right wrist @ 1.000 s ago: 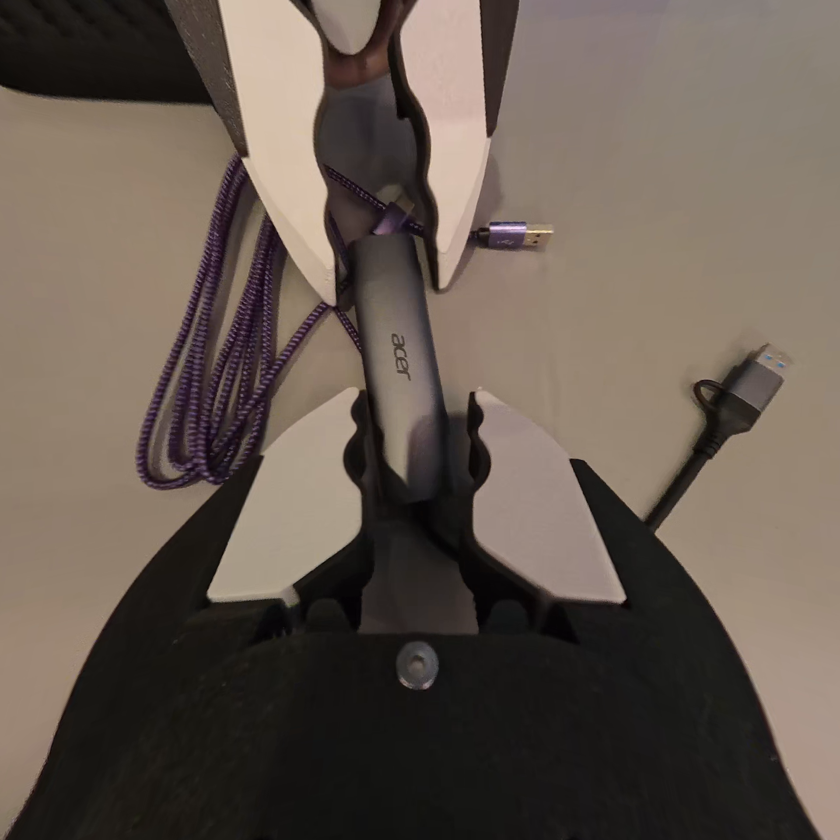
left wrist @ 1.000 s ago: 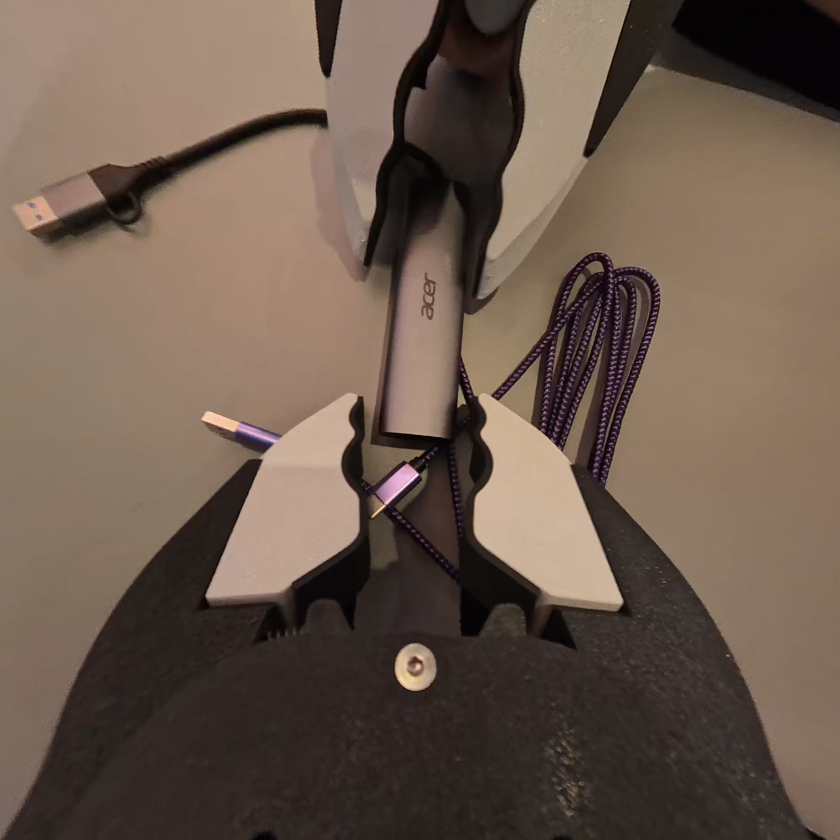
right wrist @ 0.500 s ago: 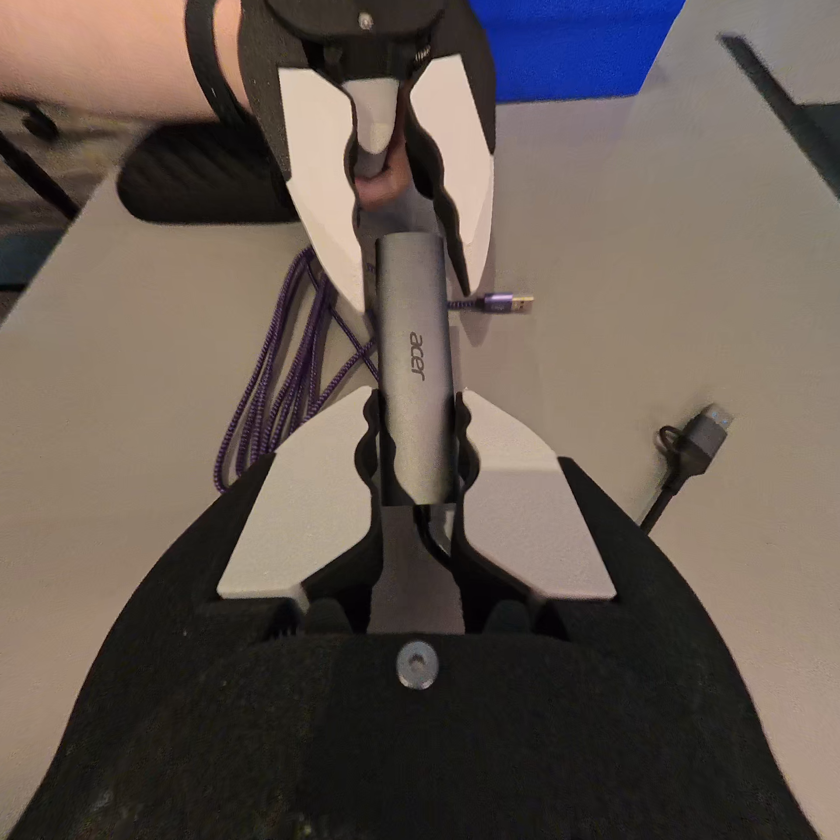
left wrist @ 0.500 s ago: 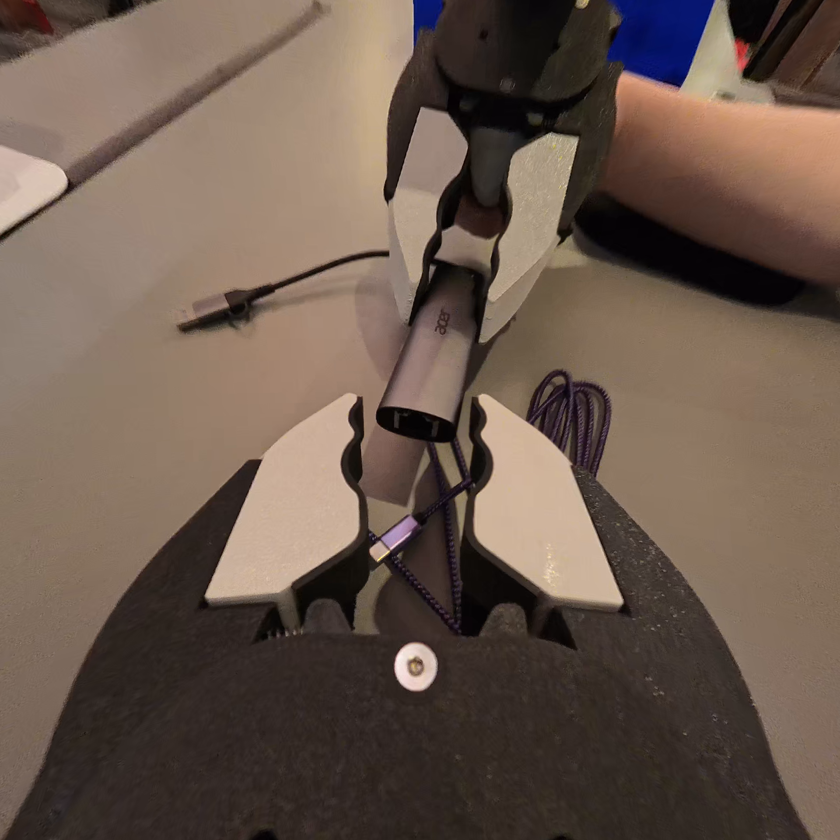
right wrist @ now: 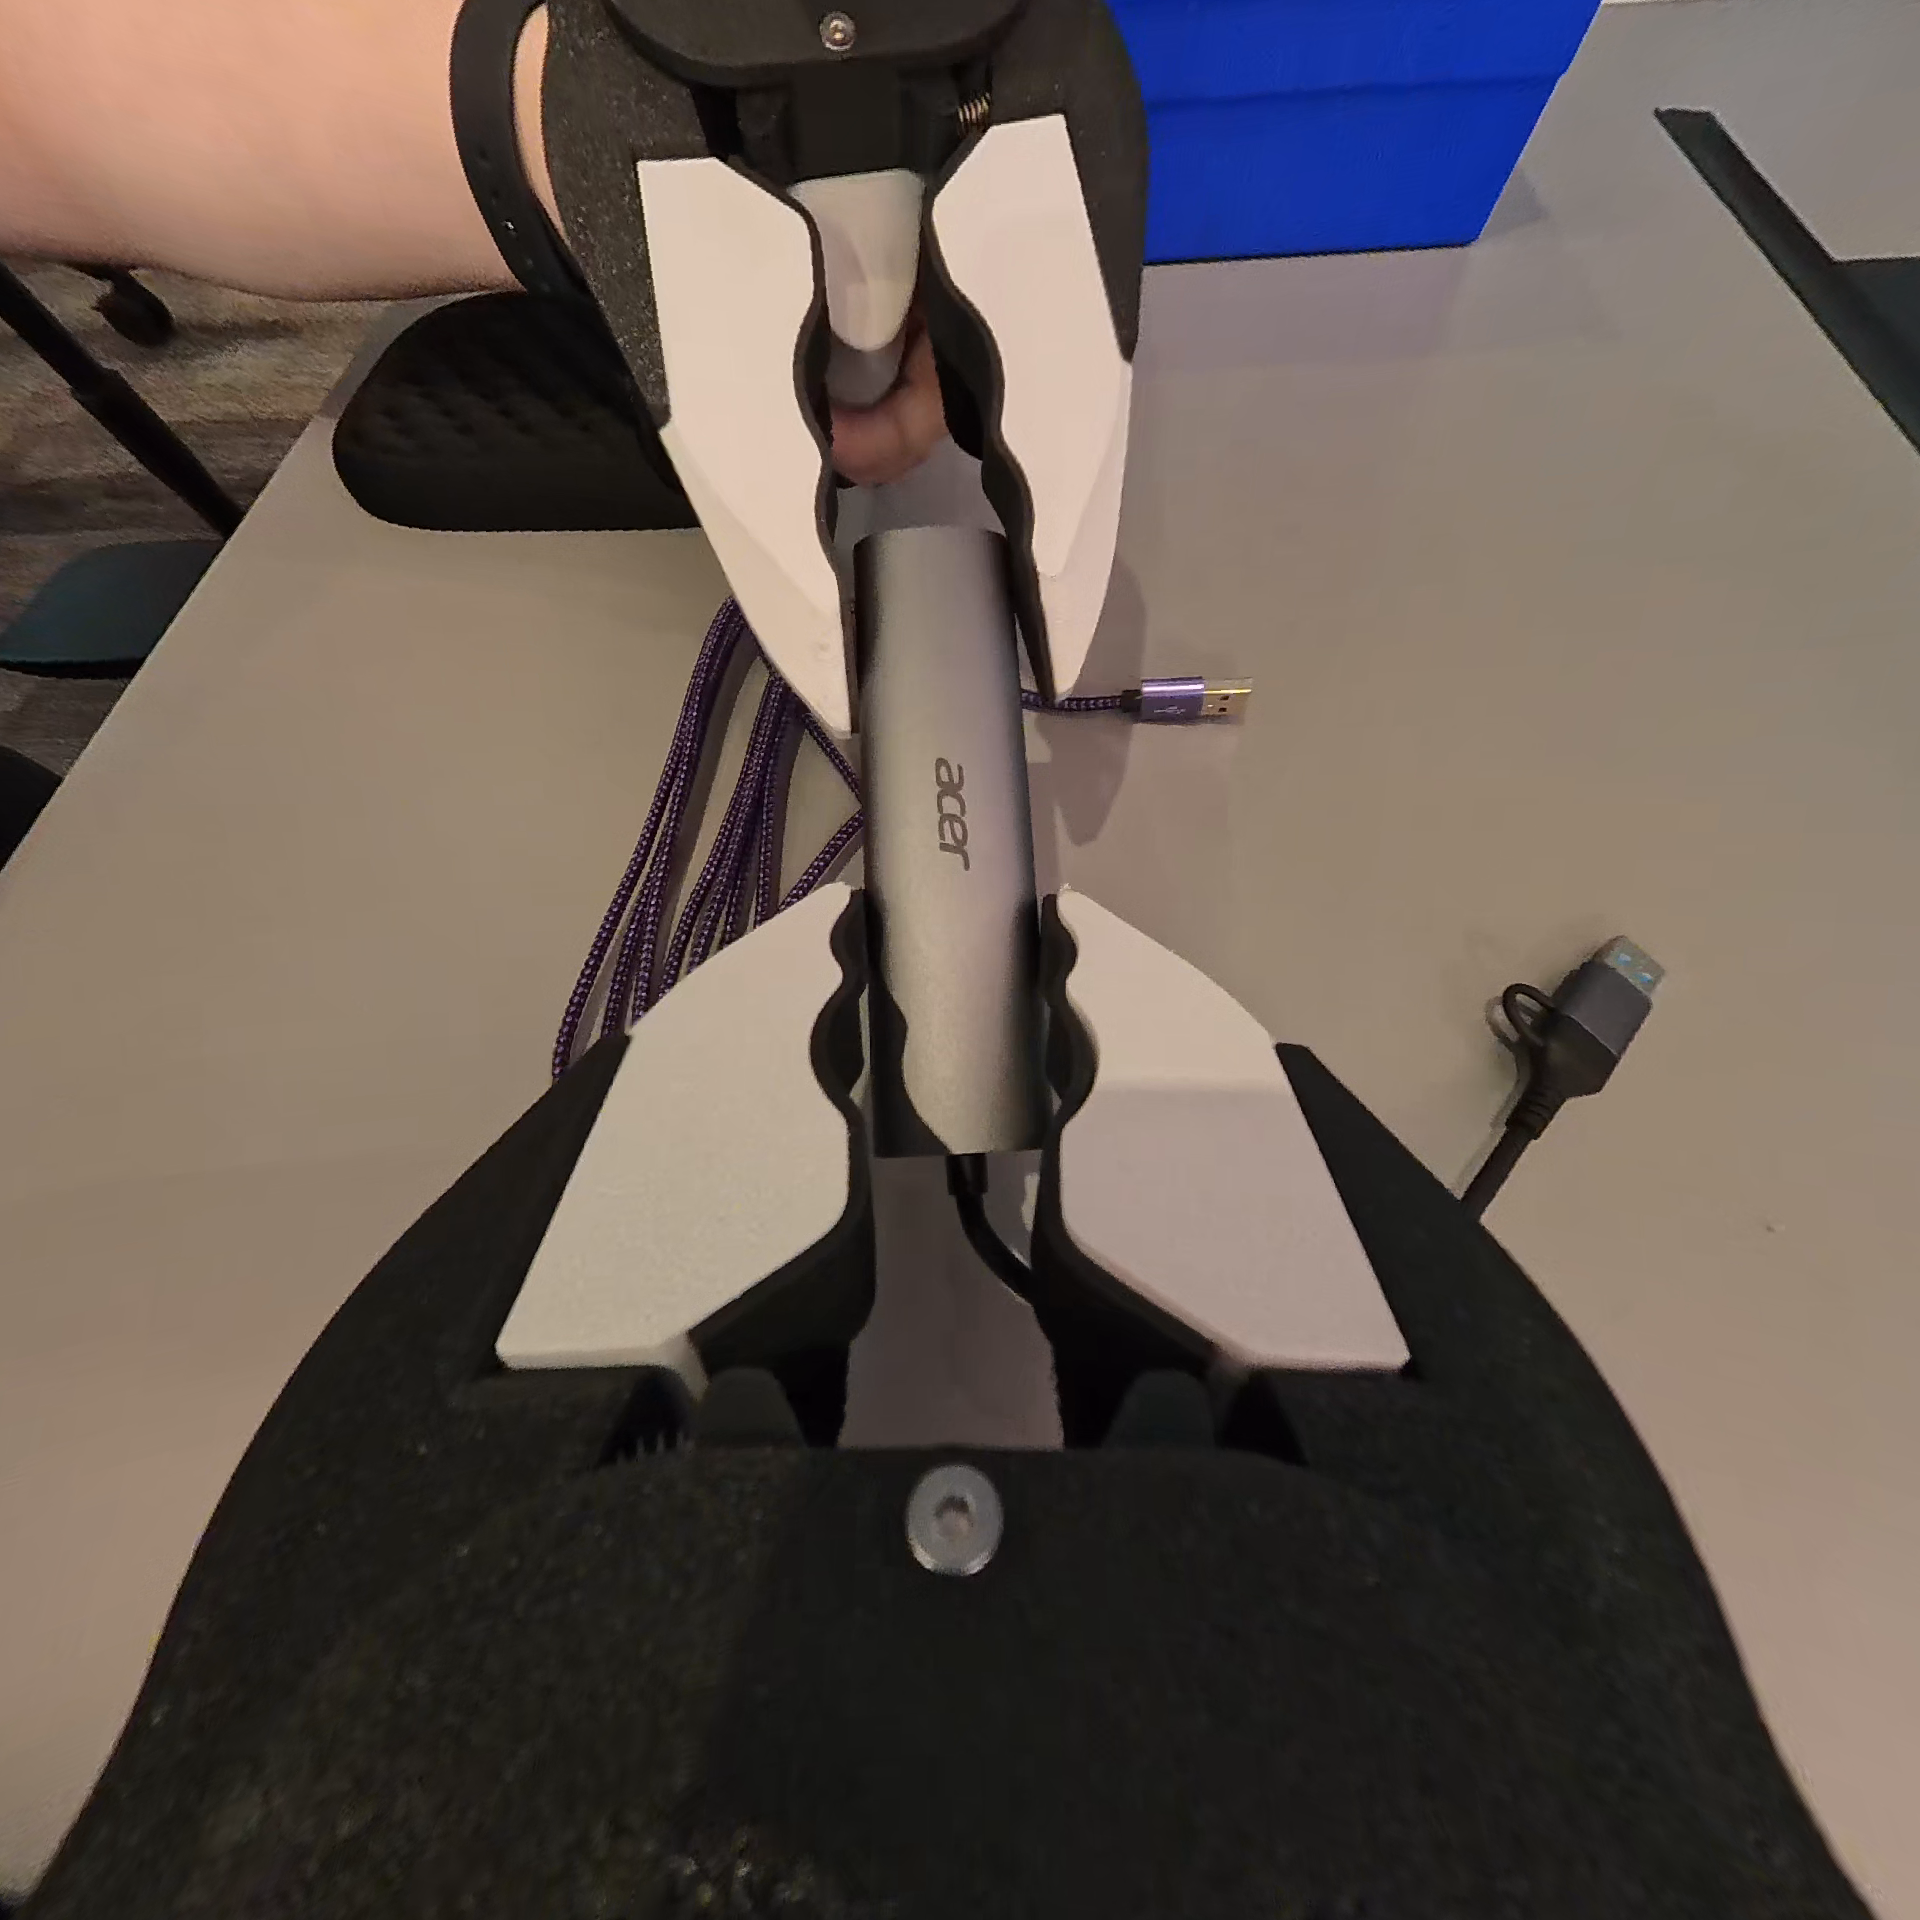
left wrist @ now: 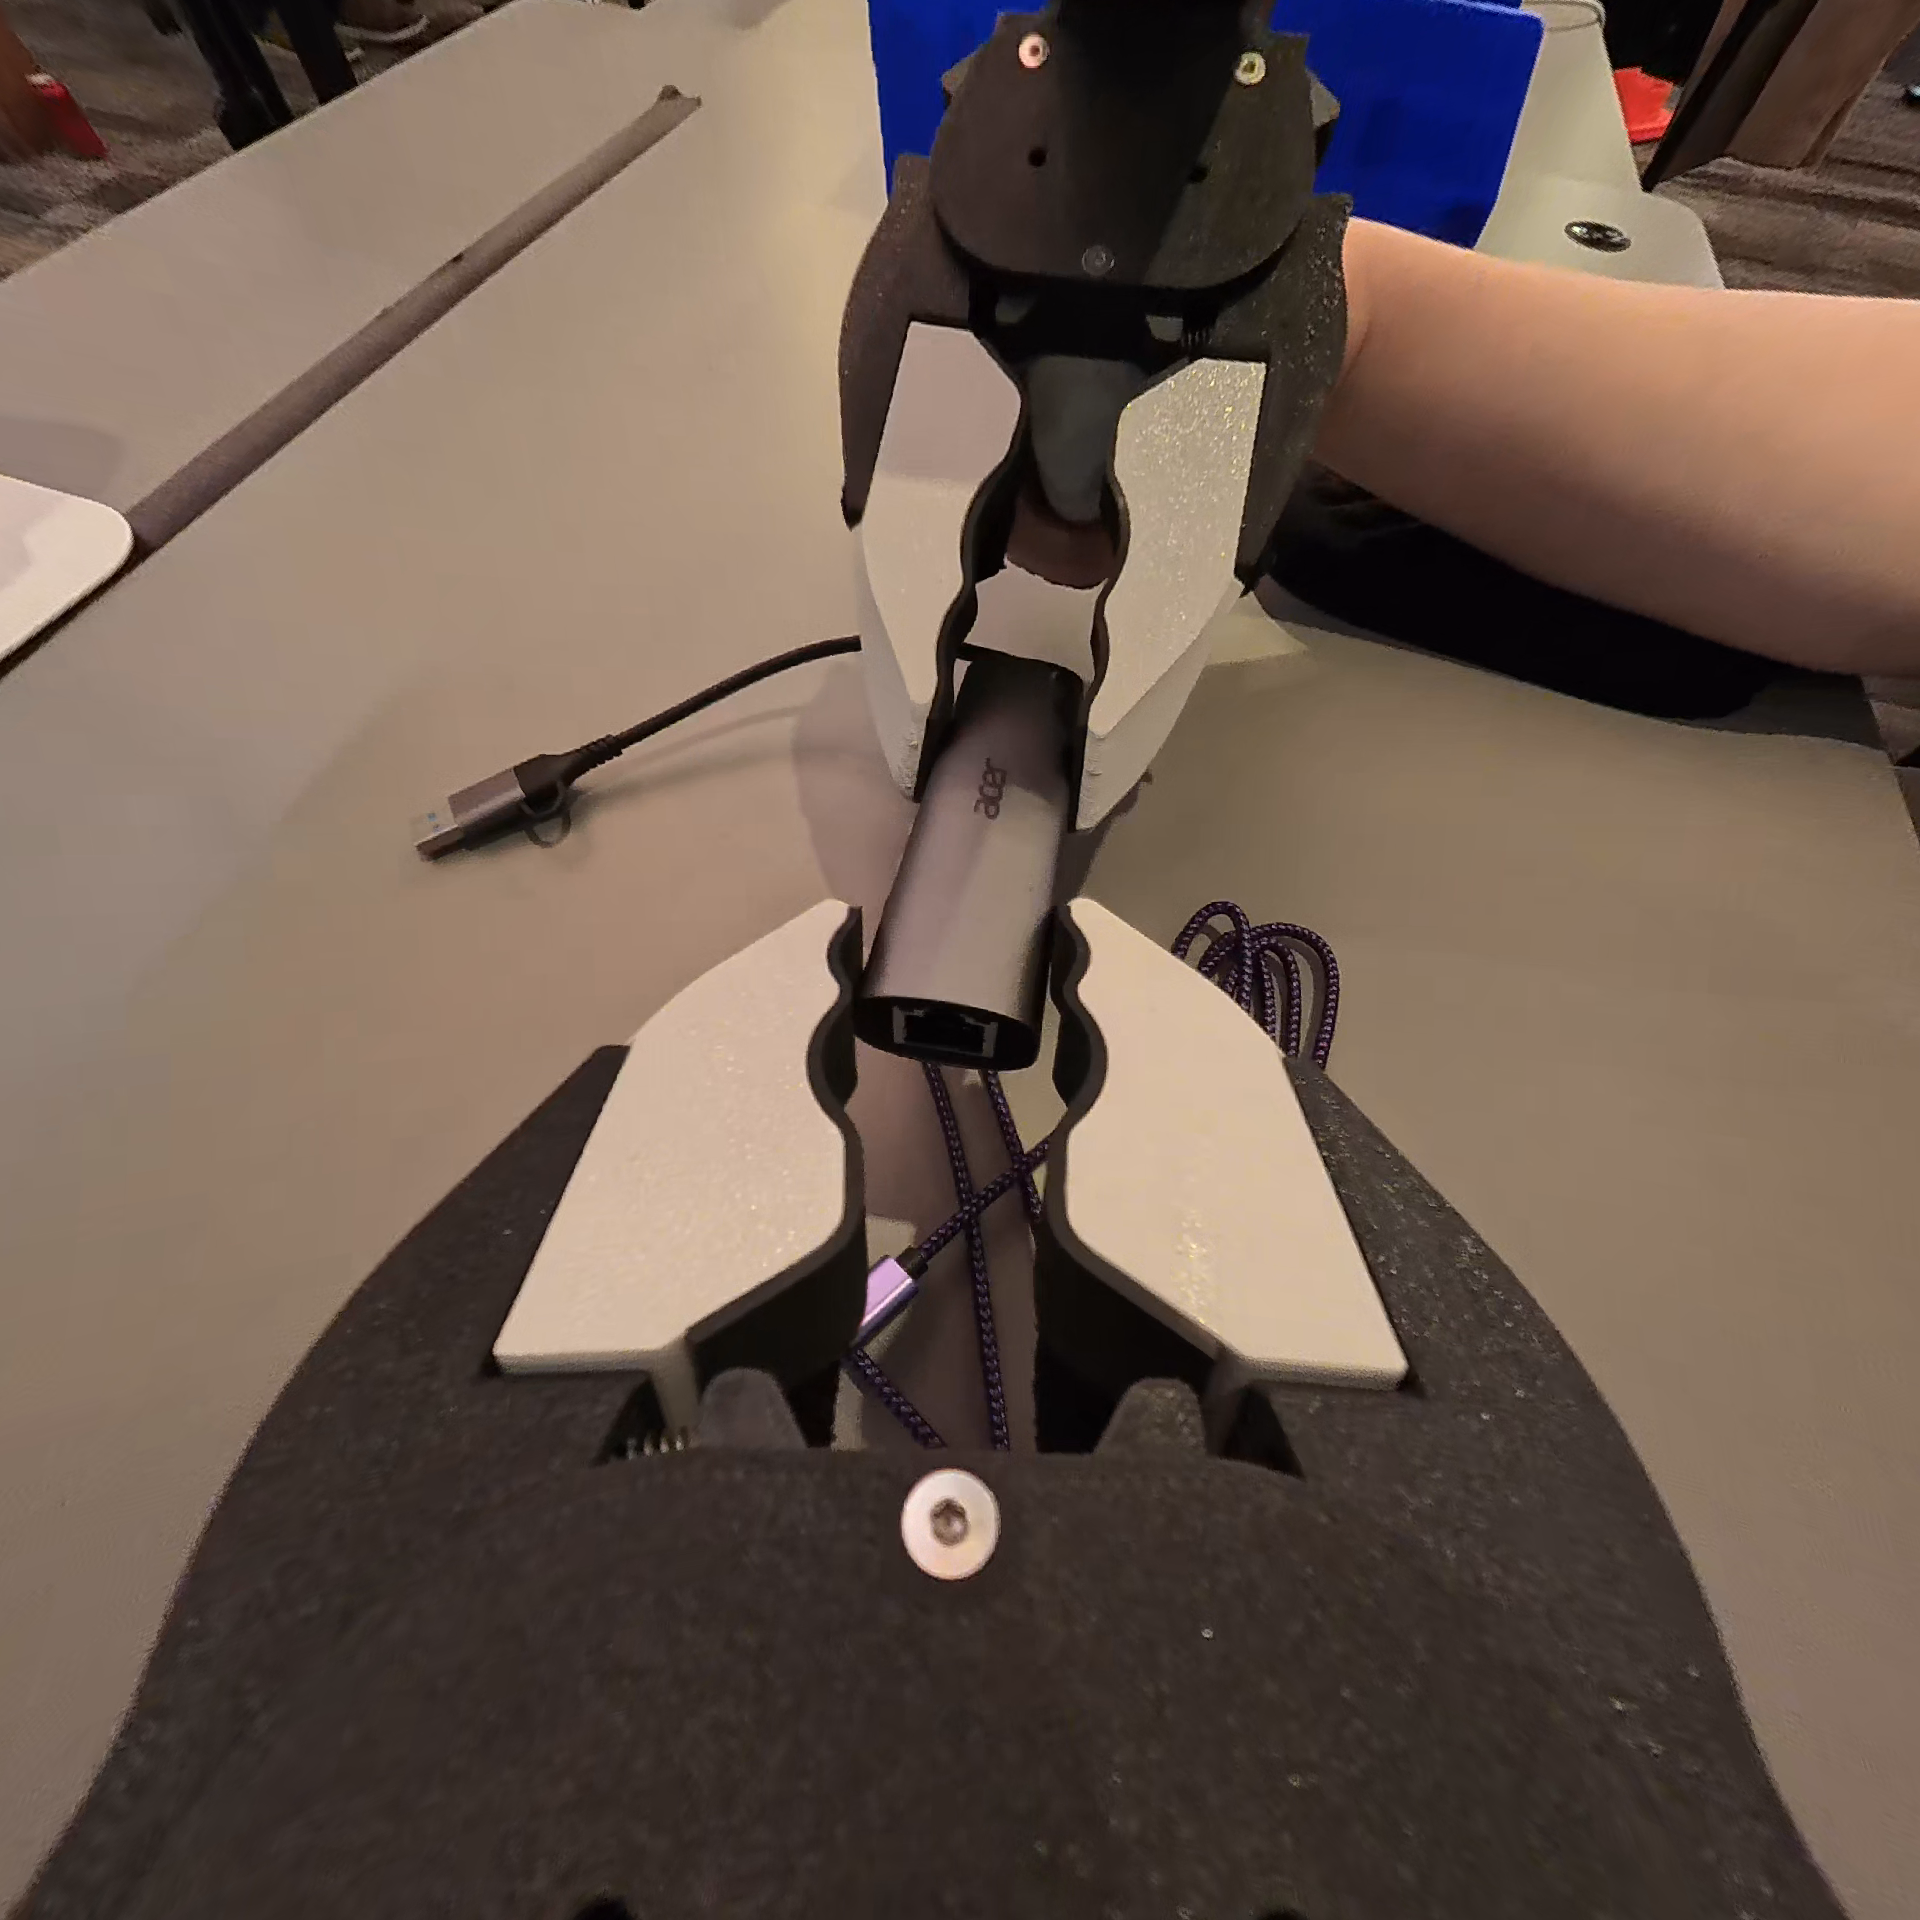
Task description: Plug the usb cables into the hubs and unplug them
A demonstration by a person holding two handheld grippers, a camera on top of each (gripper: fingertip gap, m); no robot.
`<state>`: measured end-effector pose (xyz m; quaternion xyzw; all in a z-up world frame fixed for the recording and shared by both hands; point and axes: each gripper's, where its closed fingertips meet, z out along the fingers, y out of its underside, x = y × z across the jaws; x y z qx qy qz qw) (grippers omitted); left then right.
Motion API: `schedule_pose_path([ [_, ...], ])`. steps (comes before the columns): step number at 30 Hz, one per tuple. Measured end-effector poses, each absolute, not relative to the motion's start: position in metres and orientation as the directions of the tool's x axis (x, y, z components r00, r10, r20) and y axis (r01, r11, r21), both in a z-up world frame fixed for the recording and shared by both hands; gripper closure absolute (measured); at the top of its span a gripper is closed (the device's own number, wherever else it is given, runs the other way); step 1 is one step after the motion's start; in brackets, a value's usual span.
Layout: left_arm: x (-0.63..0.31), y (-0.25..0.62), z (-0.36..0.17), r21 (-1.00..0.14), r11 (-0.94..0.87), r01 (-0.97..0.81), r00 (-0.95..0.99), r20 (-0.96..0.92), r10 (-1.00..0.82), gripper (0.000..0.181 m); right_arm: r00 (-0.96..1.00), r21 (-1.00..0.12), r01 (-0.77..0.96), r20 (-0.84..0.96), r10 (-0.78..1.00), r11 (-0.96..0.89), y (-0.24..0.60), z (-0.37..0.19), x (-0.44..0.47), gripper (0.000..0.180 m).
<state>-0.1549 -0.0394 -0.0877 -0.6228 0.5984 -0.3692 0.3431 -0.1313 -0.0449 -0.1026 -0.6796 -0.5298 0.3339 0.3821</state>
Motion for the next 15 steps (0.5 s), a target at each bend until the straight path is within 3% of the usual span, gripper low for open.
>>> schedule_pose_path([
  [5, -0.156, -0.041, -0.08, -0.881, -0.058, -0.469, 0.0, 0.066, -0.998, 0.147, 0.209, -0.897, 0.409, -0.088, 0.974, -0.169, -0.046, -0.099, -0.134, 0.148],
  [12, -0.159, -0.038, -0.074, -0.887, -0.07, -0.457, -0.003, 0.08, -0.997, 0.148, 0.243, -0.898, 0.401, -0.088, 0.966, -0.182, -0.04, -0.103, -0.136, 0.131],
  [15, -0.159, -0.038, -0.072, -0.884, -0.057, -0.465, -0.003, 0.065, -0.998, 0.148, 0.209, -0.9, 0.396, -0.107, 0.972, -0.184, -0.042, -0.104, -0.138, 0.147],
])
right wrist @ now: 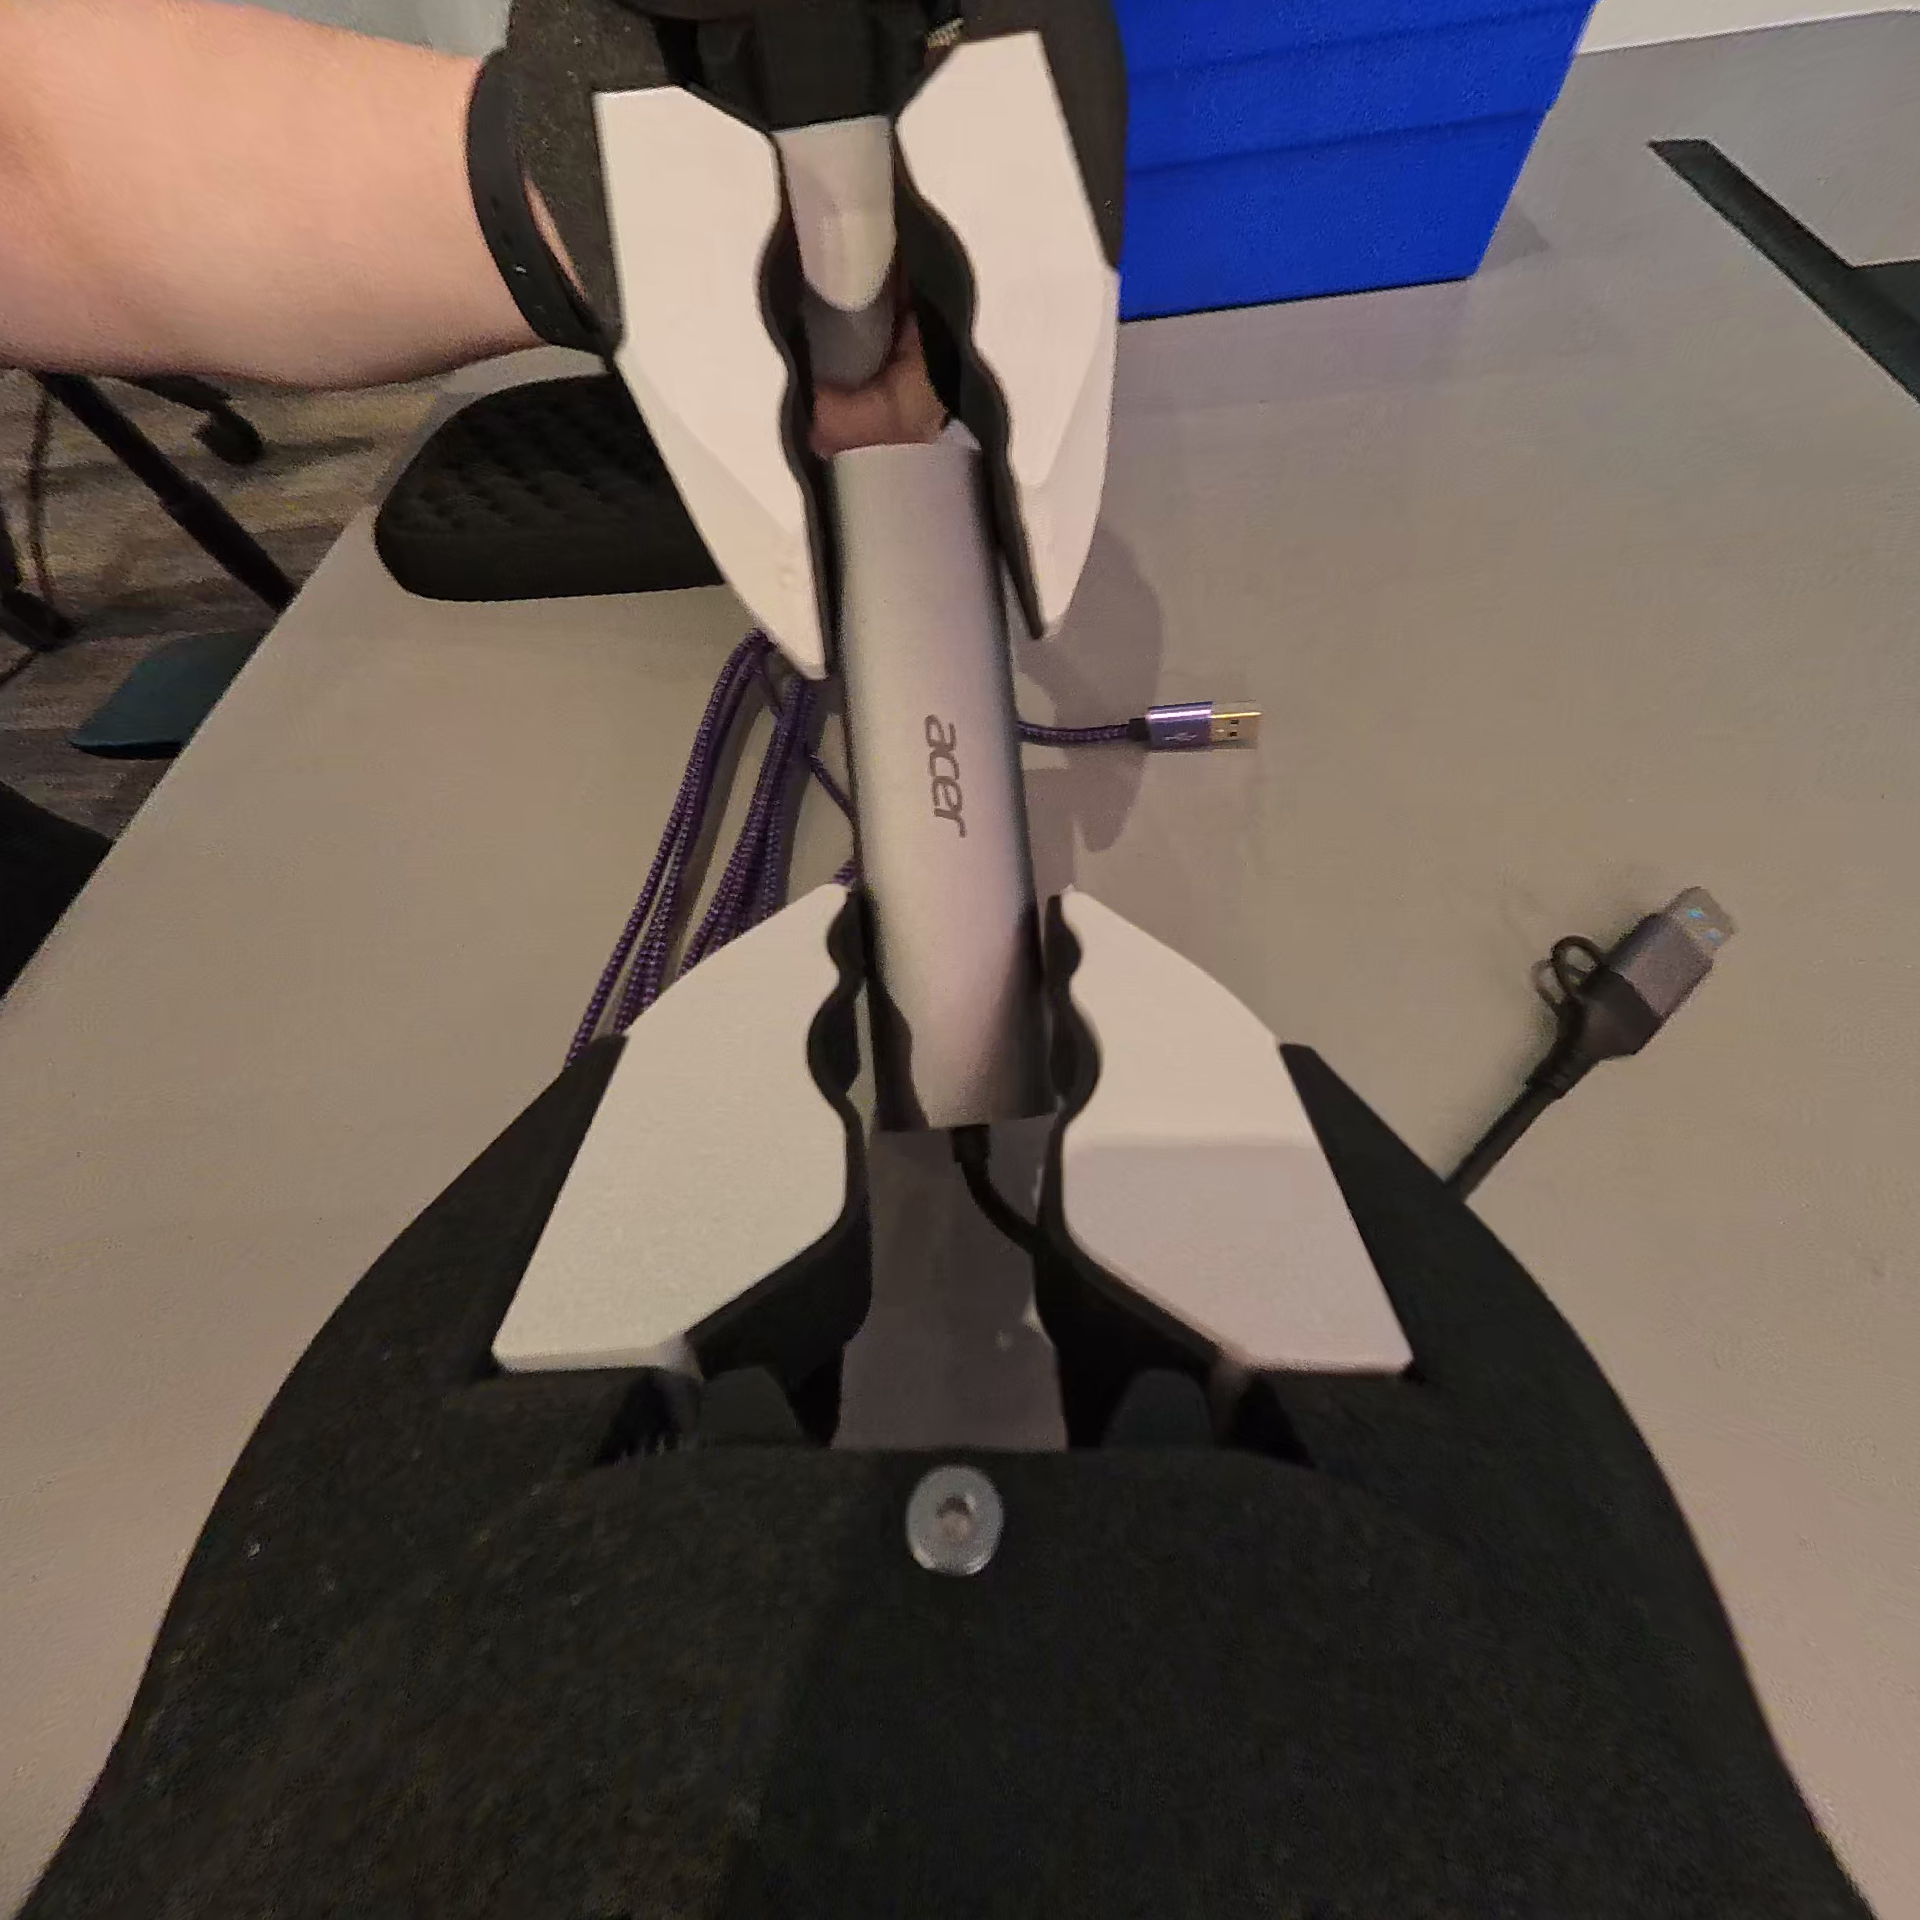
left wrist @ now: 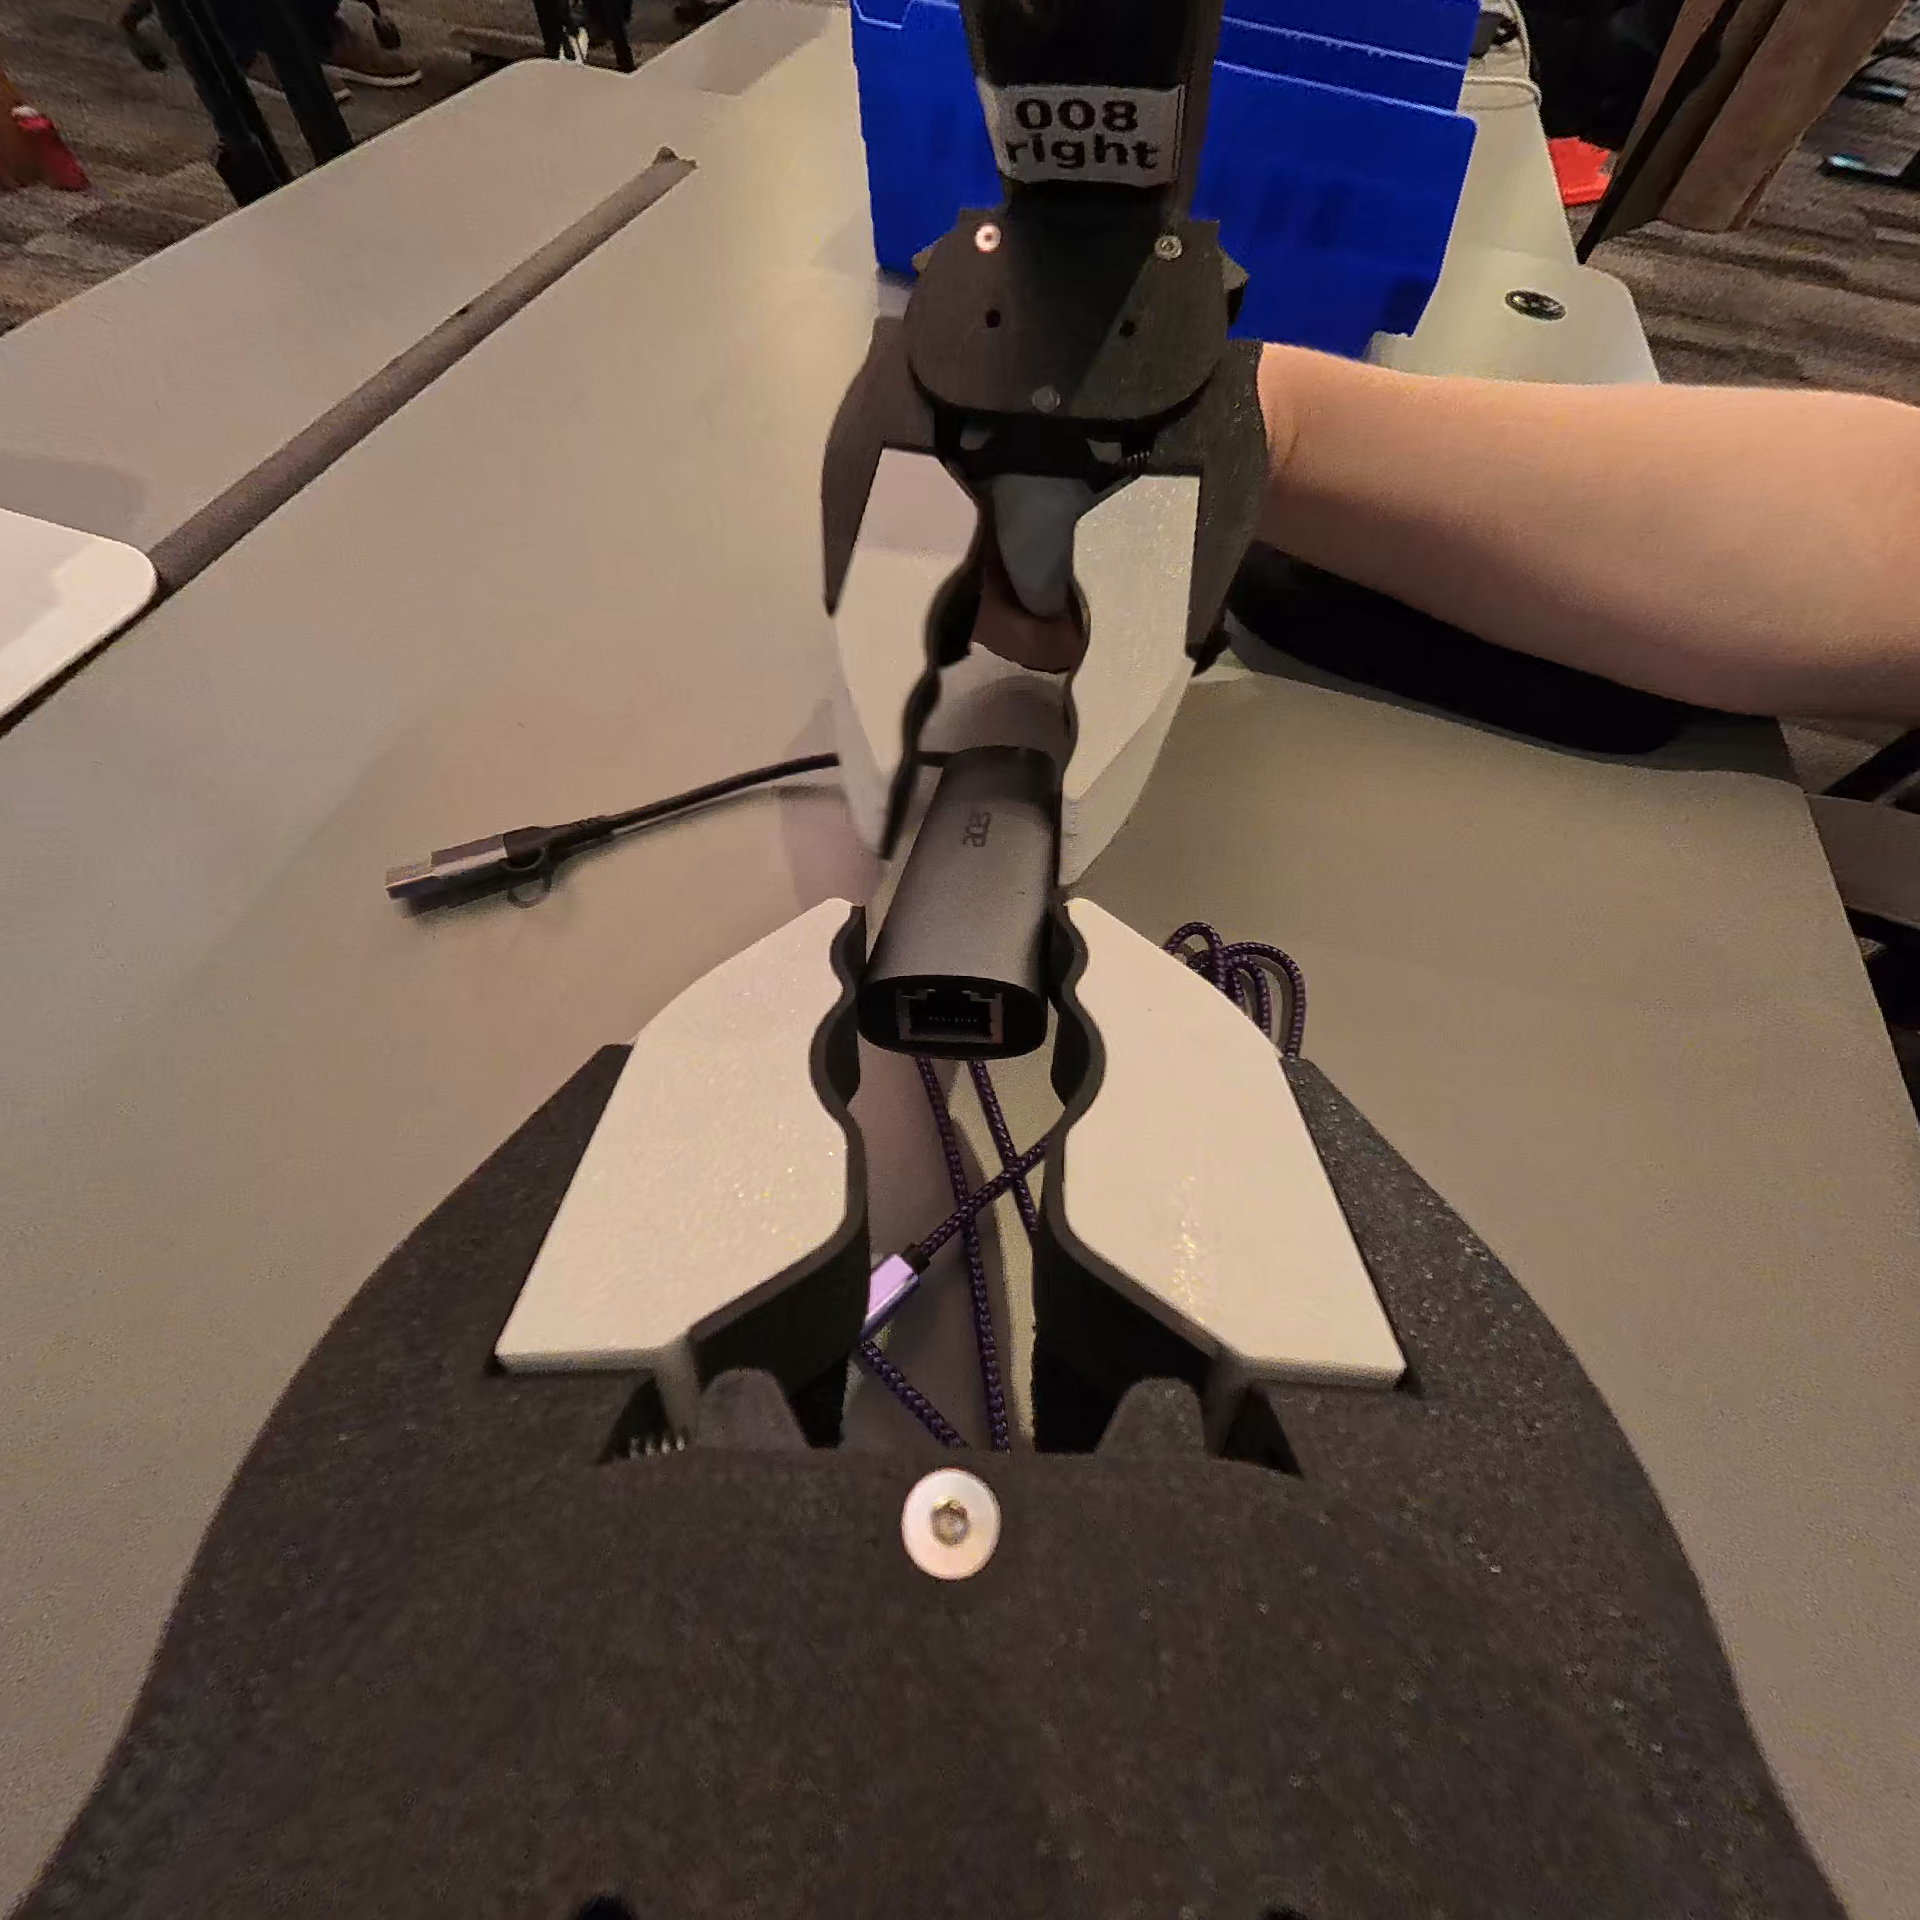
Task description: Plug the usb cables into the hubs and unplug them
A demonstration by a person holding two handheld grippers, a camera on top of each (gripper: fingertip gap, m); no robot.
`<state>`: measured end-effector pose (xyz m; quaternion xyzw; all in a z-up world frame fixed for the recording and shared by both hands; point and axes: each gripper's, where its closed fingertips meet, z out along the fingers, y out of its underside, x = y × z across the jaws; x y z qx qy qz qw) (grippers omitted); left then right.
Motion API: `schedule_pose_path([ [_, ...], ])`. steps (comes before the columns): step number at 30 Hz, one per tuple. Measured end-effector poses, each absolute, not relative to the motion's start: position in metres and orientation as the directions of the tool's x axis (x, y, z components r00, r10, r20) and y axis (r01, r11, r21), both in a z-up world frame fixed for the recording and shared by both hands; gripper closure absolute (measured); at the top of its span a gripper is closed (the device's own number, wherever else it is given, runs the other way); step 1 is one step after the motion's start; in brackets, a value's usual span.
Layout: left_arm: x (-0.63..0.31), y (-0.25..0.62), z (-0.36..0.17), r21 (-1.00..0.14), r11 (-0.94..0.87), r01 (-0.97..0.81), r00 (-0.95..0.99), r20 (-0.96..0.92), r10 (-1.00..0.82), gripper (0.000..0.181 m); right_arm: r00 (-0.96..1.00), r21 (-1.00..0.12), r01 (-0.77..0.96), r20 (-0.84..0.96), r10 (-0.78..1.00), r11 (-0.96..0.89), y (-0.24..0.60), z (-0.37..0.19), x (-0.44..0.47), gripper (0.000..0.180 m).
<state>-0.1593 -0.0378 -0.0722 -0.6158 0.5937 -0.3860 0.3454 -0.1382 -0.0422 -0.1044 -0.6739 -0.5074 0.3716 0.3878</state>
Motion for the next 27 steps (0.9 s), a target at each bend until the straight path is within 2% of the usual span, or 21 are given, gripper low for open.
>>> schedule_pose_path([
  [5, -0.162, -0.032, -0.063, -0.889, -0.089, -0.449, 0.0, 0.1, -0.995, 0.147, 0.227, -0.916, 0.358, -0.103, 0.968, -0.181, -0.036, -0.09, -0.139, 0.148],
  [14, -0.16, -0.029, -0.069, -0.878, -0.09, -0.47, 0.007, 0.098, -0.995, 0.146, 0.267, -0.889, 0.418, -0.078, 0.96, -0.189, -0.035, -0.092, -0.135, 0.148],
  [19, -0.159, -0.031, -0.062, -0.9, -0.089, -0.426, -0.006, 0.101, -0.995, 0.147, 0.251, -0.919, 0.355, -0.082, 0.964, -0.171, -0.036, -0.087, -0.137, 0.147],
  [21, -0.159, -0.031, -0.059, -0.908, -0.093, -0.409, -0.004, 0.103, -0.995, 0.147, 0.249, -0.933, 0.32, -0.084, 0.965, -0.163, -0.036, -0.082, -0.14, 0.139],
  [27, -0.161, -0.031, -0.05, -0.934, -0.123, -0.336, -0.002, 0.132, -0.991, 0.148, 0.254, -0.959, 0.237, -0.095, 0.962, -0.158, -0.034, -0.071, -0.138, 0.134],
])
